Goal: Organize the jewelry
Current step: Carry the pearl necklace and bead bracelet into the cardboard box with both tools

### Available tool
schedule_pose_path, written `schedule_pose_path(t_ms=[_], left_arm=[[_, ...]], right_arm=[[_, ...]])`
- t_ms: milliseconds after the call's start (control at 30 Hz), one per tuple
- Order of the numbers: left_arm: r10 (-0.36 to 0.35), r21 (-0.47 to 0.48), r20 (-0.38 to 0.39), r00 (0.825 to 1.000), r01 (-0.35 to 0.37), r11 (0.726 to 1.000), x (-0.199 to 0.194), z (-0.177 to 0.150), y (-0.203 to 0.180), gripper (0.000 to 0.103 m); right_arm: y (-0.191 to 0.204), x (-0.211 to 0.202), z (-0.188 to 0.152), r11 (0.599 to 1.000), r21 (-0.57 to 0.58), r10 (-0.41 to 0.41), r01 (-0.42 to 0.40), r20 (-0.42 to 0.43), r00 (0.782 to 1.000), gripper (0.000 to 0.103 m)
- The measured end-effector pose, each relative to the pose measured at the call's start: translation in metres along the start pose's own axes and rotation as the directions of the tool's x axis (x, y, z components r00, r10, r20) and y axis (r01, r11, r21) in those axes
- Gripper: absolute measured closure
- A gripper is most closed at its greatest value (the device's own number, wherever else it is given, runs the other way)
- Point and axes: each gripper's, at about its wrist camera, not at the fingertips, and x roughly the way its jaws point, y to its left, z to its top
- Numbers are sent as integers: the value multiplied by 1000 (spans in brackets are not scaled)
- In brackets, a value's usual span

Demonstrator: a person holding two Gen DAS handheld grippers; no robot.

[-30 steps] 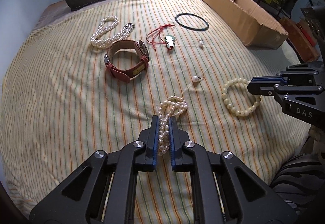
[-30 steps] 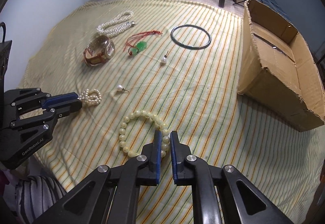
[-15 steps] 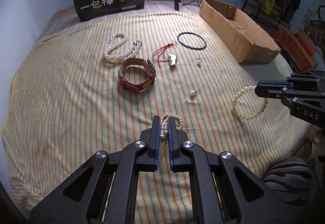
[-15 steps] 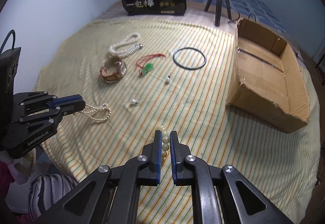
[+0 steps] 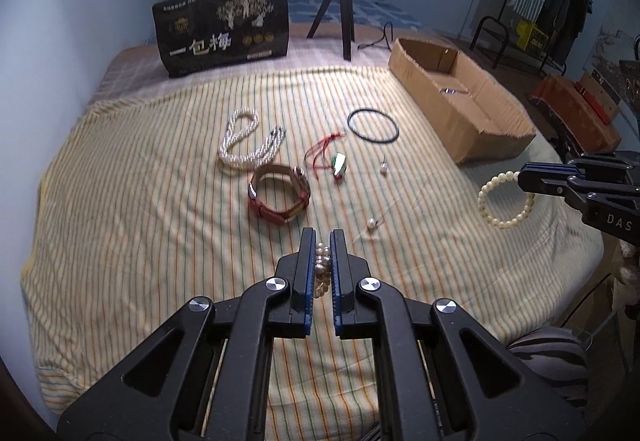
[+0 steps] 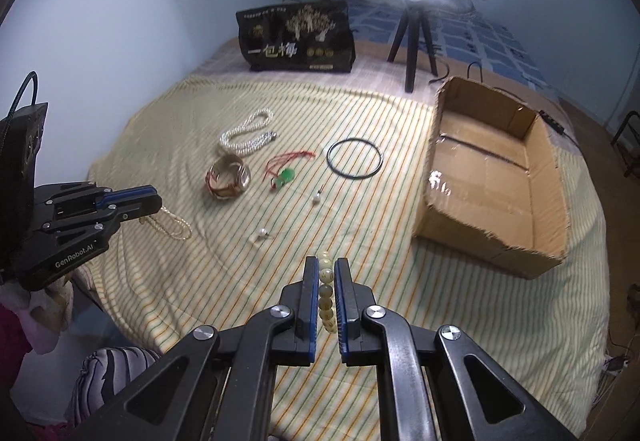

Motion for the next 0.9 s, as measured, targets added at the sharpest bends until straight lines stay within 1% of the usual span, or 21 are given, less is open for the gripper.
schedule_pose_path(t_ms=[200, 433, 700, 900], left_arm=[[-21, 20, 38, 999, 21, 1000, -11, 20, -11, 98], [-63, 50, 76, 995, 59, 997, -13, 47, -35, 98], [-110, 95, 95, 989, 101, 990, 1, 80, -70, 98], [-142, 128, 106, 984, 128, 983, 16, 107, -98, 98]], right_arm=[[-16, -19, 9, 1000, 12, -17, 17, 47, 999, 98], [-45, -35, 19, 998, 45, -55, 52, 85, 995, 98], [-87, -42, 36, 991, 89, -107, 98, 109, 988, 98], [-118, -34, 48, 986, 121, -131, 118, 108, 985, 98]])
